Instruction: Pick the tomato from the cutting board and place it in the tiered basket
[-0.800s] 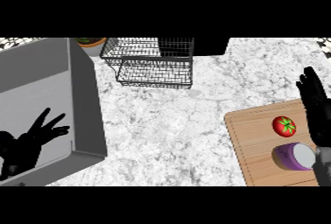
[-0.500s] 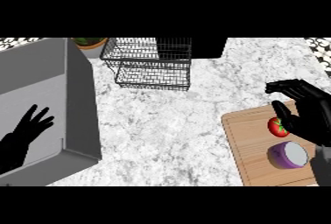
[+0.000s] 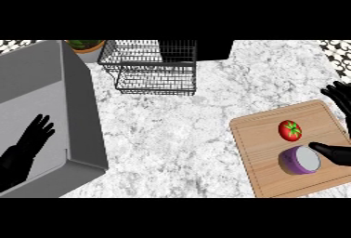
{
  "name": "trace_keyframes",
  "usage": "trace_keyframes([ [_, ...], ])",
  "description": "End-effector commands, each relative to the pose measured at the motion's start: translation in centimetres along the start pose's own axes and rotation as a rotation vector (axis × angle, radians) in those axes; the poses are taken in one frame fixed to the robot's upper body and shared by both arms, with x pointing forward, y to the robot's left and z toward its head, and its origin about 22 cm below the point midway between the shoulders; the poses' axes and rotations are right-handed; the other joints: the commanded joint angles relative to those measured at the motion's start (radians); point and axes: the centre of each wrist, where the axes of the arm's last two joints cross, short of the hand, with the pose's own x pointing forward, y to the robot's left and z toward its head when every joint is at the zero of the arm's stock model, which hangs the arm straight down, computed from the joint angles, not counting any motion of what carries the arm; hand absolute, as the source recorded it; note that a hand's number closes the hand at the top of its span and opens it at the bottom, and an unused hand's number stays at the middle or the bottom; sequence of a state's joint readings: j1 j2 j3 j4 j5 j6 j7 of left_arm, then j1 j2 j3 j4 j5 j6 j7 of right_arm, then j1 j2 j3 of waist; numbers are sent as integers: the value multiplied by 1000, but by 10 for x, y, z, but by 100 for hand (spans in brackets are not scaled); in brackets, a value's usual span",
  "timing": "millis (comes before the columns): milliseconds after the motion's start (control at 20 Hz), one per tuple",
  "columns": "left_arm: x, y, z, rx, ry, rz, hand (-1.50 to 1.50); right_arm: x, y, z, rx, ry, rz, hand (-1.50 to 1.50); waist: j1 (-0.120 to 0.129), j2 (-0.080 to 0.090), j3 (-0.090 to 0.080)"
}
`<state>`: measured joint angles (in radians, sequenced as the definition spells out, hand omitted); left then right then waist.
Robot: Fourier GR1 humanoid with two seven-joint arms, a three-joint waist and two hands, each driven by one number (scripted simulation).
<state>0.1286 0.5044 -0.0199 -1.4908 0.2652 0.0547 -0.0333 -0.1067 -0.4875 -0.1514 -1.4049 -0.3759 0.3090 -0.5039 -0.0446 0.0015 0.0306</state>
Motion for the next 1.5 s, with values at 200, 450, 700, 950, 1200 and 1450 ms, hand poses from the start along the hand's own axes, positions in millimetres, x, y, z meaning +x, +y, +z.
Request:
trace_keyframes([
  [200,21,-70,-14,-199,-34,193,0,33,-68,29,240,21,338,-150,-37,7,-27],
  [450,30,-77,-18,-206,-33,187,0,62,-87,21,253,87,708,-150,-42,3,-33],
  [700,37,-86,-22,-229,-13,180,0,60,-78,36,267,196,840,-150,-27,-1,-33],
  [950,39,-99,-21,-224,-17,194,0,50,-36,47,326,268,812,-150,-21,-6,-34],
  [1200,39,-104,-27,-251,-10,194,0,42,-5,52,299,323,903,-150,-11,0,-33],
  [1450,45,-115,-30,-251,-24,200,0,34,9,63,296,427,1018,-150,0,1,-32],
])
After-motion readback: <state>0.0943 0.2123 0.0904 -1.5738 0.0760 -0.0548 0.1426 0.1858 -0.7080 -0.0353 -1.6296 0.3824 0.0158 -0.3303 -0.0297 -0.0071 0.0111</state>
